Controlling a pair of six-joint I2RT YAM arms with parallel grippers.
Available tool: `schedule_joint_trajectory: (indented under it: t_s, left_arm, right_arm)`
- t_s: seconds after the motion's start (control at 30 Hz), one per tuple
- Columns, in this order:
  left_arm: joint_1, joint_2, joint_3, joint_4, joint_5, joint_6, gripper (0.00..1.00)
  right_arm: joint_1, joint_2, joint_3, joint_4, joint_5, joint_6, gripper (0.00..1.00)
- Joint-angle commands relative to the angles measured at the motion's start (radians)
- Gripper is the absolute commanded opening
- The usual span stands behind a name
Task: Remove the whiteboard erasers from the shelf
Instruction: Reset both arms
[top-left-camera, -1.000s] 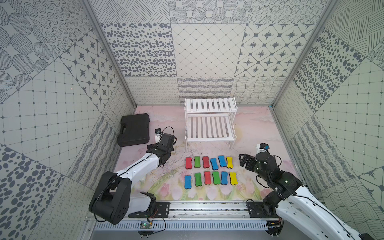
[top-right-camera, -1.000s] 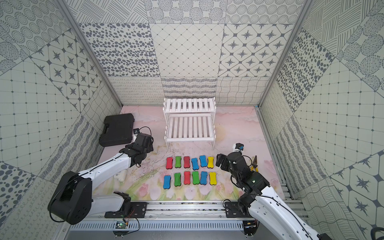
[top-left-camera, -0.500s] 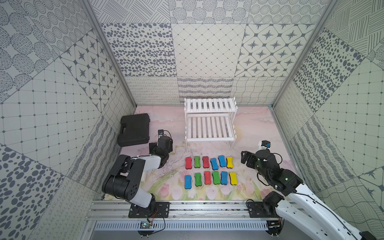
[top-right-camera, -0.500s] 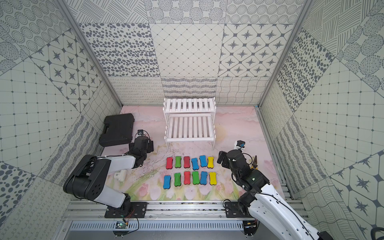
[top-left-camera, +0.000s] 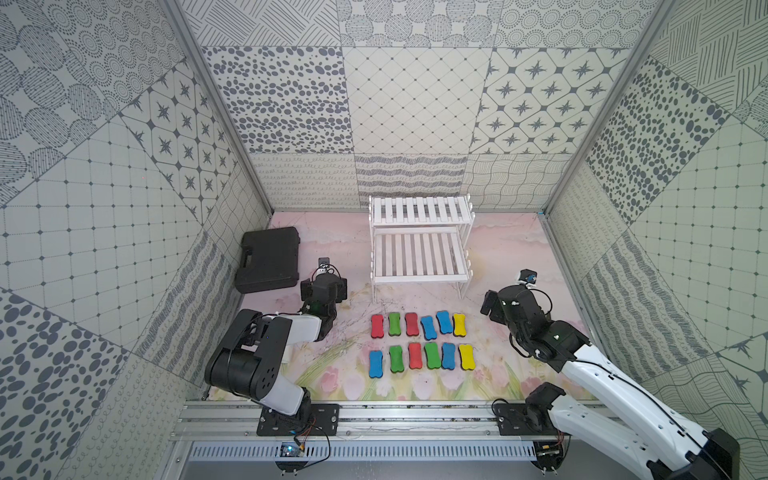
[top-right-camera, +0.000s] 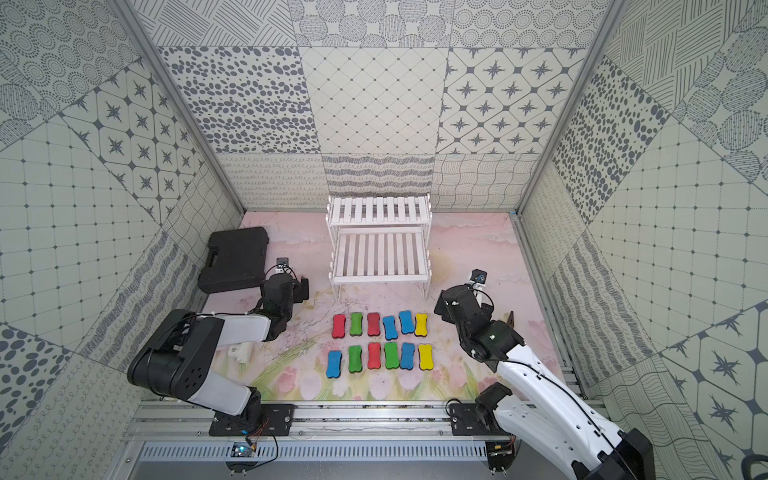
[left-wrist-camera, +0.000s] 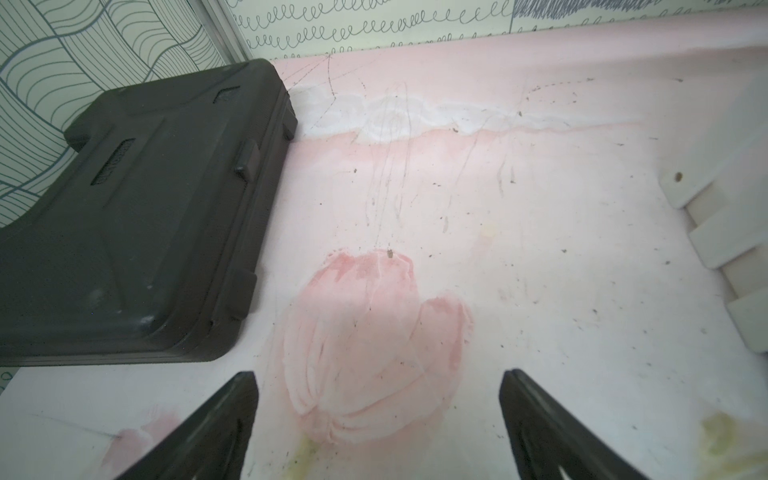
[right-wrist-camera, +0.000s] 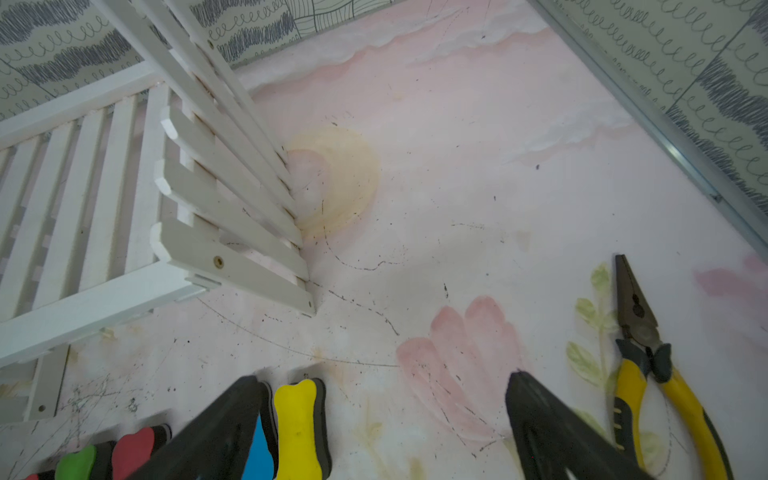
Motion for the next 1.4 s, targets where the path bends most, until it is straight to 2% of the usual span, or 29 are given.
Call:
schedule_joint_trajectory:
  t_s: [0.0, 0.03, 0.1, 0.2, 0.23, 0.3, 0.33, 0.37, 0.4, 0.43, 0.5, 0.53, 0.6, 0.67, 0.87, 1.03, 1.17, 1.23, 1.37]
  left_arm:
    - [0.058, 0.011, 0.07, -0.051, 0.137, -0.013, 0.95]
    - [0.074, 0.012, 0.08, -0.072, 0.182, -0.021, 0.94]
    - [0.075, 0.001, 0.055, -0.04, 0.178, -0.018, 0.92]
    - [0.074, -0.04, -0.085, 0.179, 0.142, -0.045, 0.94]
    - [0.069, -0.034, -0.116, 0.242, 0.168, -0.029, 0.99]
    - [0.051, 0.048, -0.178, 0.46, 0.176, 0.025, 0.99]
    - [0.036, 0.061, -0.175, 0.473, 0.149, 0.048, 0.99]
    - [0.051, 0.012, -0.147, 0.324, 0.165, -0.006, 0.99]
    - [0.071, 0.01, -0.119, 0.274, 0.176, -0.031, 0.99]
    - [0.078, 0.041, -0.11, 0.314, 0.175, -0.012, 0.99]
    - [0.088, 0.011, -0.091, 0.215, 0.193, -0.048, 0.99]
    - [0.091, 0.031, -0.099, 0.274, 0.194, -0.032, 0.99]
    - [0.091, 0.013, -0.089, 0.215, 0.199, -0.051, 0.99]
    - [0.093, 0.031, -0.097, 0.264, 0.195, -0.032, 0.99]
    - [0.092, 0.023, -0.095, 0.247, 0.197, -0.039, 0.99]
    - [0.093, 0.023, -0.094, 0.245, 0.197, -0.04, 0.99]
    - [0.092, 0.021, -0.093, 0.24, 0.198, -0.043, 0.99]
    - [0.093, 0.021, -0.091, 0.239, 0.198, -0.043, 0.99]
    - [0.095, 0.022, -0.092, 0.238, 0.2, -0.044, 0.99]
  right_arm:
    - [-0.013, 0.011, 0.016, 0.089, 0.068, -0.026, 0.97]
    - [-0.019, 0.011, 0.013, 0.109, 0.074, -0.039, 0.97]
    - [-0.036, 0.012, 0.003, 0.164, 0.083, -0.086, 0.97]
    - [-0.075, 0.019, -0.005, 0.224, 0.11, -0.14, 0.97]
    - [-0.092, 0.025, -0.005, 0.249, 0.115, -0.159, 0.97]
    - [-0.125, 0.043, -0.02, 0.334, 0.108, -0.222, 0.97]
    - [-0.139, 0.056, -0.034, 0.388, 0.111, -0.258, 0.97]
    - [-0.154, 0.073, -0.045, 0.434, 0.113, -0.289, 0.97]
    - [-0.17, 0.089, -0.055, 0.472, 0.108, -0.325, 0.97]
    - [-0.193, 0.113, -0.066, 0.512, 0.103, -0.352, 0.97]
    - [-0.232, 0.166, -0.095, 0.615, 0.086, -0.418, 0.97]
    - [-0.249, 0.199, -0.125, 0.705, 0.075, -0.474, 0.97]
    - [-0.277, 0.269, -0.185, 0.855, 0.073, -0.553, 0.97]
    - [-0.314, 0.349, -0.215, 0.97, 0.061, -0.572, 0.97]
    - [-0.408, 0.502, -0.276, 1.239, -0.035, -0.619, 0.97]
    - [-0.478, 0.56, -0.261, 1.314, -0.181, -0.594, 0.97]
    - [-0.478, 0.659, -0.261, 1.419, -0.234, -0.624, 0.97]
    - [-0.477, 0.659, -0.214, 1.314, -0.27, -0.633, 0.97]
    - [-0.48, 0.673, -0.202, 1.31, -0.279, -0.634, 0.97]
